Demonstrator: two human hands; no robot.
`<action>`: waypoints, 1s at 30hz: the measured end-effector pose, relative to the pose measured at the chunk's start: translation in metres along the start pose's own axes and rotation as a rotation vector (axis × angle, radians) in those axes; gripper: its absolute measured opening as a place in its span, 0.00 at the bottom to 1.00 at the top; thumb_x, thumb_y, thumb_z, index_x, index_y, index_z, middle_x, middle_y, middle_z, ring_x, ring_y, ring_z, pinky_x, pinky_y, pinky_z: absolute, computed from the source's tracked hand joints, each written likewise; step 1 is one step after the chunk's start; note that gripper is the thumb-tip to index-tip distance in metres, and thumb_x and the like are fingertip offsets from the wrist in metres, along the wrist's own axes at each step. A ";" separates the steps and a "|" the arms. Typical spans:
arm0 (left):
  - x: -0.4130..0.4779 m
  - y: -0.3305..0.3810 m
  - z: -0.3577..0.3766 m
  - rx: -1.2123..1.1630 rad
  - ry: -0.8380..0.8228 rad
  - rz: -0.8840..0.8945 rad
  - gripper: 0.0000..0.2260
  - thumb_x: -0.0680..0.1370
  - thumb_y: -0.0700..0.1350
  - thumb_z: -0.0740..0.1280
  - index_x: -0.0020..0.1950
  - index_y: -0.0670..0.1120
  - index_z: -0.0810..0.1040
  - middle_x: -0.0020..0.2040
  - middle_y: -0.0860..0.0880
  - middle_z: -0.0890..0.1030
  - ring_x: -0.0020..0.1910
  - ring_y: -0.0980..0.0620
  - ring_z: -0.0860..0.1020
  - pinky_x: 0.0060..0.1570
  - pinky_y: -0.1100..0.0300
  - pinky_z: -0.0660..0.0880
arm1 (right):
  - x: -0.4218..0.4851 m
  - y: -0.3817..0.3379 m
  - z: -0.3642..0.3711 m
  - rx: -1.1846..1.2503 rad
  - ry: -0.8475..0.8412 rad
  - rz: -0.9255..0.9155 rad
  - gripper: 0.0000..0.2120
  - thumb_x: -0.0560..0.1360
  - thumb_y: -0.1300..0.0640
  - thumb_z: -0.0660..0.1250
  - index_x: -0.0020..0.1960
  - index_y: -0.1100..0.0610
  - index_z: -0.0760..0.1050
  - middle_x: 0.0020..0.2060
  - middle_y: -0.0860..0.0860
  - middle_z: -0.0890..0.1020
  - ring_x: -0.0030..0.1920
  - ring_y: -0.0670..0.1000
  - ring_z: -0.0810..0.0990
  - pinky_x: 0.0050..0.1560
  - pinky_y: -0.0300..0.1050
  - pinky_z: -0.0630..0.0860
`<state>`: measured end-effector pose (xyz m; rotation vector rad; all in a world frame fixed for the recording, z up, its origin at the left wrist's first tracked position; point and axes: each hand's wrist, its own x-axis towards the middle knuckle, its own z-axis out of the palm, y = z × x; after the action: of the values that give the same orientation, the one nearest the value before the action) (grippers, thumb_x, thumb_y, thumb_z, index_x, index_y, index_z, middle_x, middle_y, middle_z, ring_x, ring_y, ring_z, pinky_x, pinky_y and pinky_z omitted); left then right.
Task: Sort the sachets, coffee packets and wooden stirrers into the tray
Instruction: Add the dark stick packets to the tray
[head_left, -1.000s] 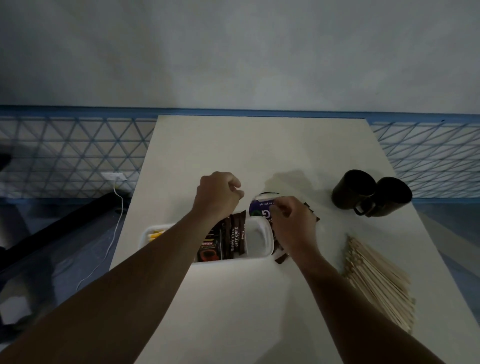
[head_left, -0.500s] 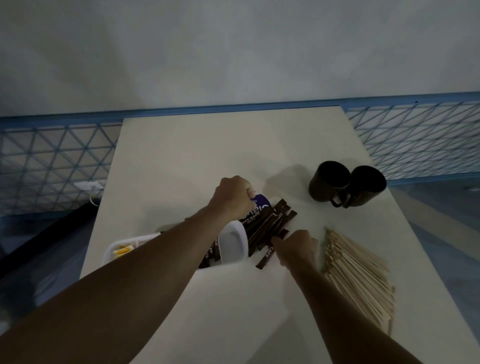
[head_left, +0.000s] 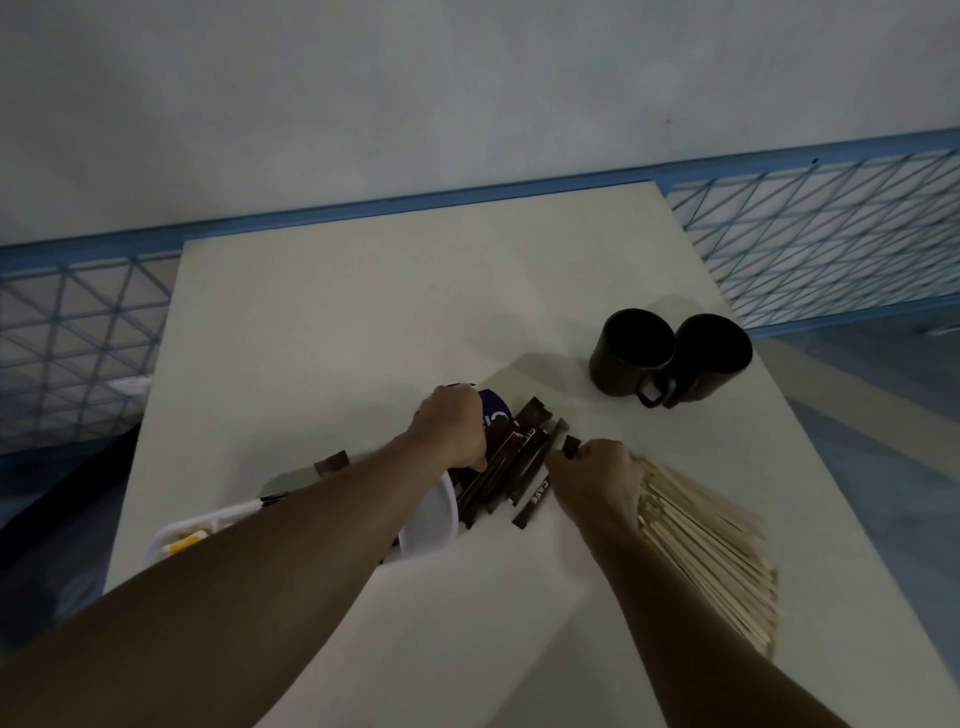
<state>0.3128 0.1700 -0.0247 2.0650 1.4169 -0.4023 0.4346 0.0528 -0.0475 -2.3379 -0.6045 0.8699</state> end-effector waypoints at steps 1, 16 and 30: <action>0.002 0.000 0.002 0.005 0.002 -0.008 0.31 0.64 0.44 0.81 0.64 0.39 0.76 0.60 0.43 0.79 0.57 0.43 0.78 0.55 0.51 0.78 | 0.003 -0.002 0.000 0.015 0.006 0.005 0.12 0.75 0.59 0.70 0.35 0.60 0.74 0.26 0.51 0.75 0.23 0.47 0.70 0.22 0.39 0.69; 0.026 0.003 0.023 0.005 0.139 0.022 0.07 0.69 0.38 0.73 0.46 0.40 0.83 0.46 0.42 0.82 0.43 0.44 0.81 0.40 0.54 0.79 | 0.018 -0.010 0.013 -0.255 -0.023 -0.017 0.07 0.77 0.53 0.68 0.45 0.56 0.76 0.34 0.52 0.80 0.30 0.47 0.80 0.22 0.38 0.70; 0.019 0.010 0.025 0.011 0.184 0.099 0.12 0.73 0.40 0.69 0.56 0.40 0.77 0.51 0.41 0.80 0.47 0.43 0.78 0.37 0.56 0.69 | 0.014 0.001 0.010 0.065 -0.171 -0.056 0.10 0.83 0.52 0.56 0.55 0.56 0.73 0.40 0.52 0.80 0.30 0.45 0.78 0.28 0.38 0.73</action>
<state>0.3315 0.1656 -0.0512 2.2183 1.4109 -0.1834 0.4378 0.0632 -0.0607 -2.1925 -0.6975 1.0553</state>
